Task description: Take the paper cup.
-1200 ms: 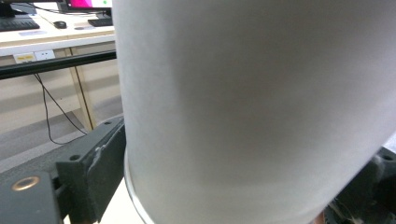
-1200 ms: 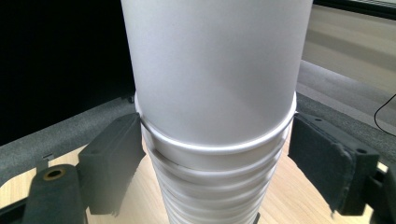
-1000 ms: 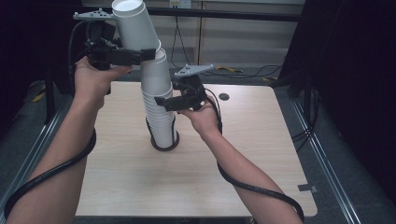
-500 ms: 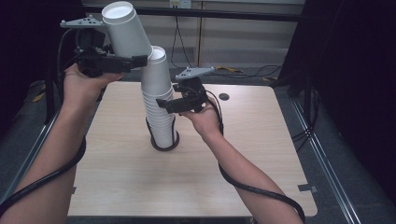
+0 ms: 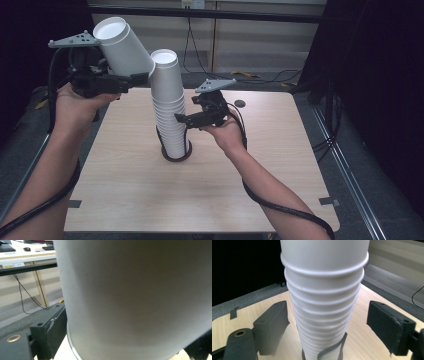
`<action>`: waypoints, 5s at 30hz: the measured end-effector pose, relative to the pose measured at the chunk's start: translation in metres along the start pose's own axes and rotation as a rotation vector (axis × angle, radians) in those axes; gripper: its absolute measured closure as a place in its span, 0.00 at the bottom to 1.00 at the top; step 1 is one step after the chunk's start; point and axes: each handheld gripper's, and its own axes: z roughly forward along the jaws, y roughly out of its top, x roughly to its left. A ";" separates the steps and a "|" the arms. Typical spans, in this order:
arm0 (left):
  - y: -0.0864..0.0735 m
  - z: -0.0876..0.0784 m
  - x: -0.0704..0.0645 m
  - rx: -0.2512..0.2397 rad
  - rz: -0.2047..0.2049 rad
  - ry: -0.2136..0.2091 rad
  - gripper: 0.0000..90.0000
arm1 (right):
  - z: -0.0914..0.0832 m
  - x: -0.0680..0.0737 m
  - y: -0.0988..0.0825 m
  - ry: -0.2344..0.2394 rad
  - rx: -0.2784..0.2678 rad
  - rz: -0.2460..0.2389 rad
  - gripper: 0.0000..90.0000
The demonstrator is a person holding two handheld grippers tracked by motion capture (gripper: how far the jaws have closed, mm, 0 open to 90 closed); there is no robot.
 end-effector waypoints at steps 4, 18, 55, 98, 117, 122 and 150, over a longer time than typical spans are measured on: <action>-0.003 -0.005 0.001 0.002 -0.001 0.006 0.10 | -0.004 -0.002 -0.008 -0.002 0.002 0.001 0.18; -0.046 -0.014 -0.004 0.060 0.014 -0.011 0.10 | -0.018 -0.012 -0.033 0.016 0.026 0.013 0.16; -0.131 0.028 -0.052 0.235 0.078 -0.141 0.10 | -0.059 -0.030 -0.105 0.052 0.106 0.018 0.16; -0.157 0.088 -0.098 0.436 0.187 -0.246 0.12 | -0.087 -0.028 -0.149 0.169 0.171 -0.025 0.15; -0.167 0.109 -0.102 0.530 0.233 -0.245 0.12 | -0.085 -0.024 -0.152 0.232 0.248 -0.061 0.16; -0.169 0.114 -0.103 0.562 0.242 -0.244 0.12 | -0.085 -0.023 -0.151 0.234 0.267 -0.078 0.16; -0.170 0.138 -0.114 0.696 0.332 -0.261 0.12 | -0.085 -0.018 -0.145 0.275 0.404 -0.175 0.16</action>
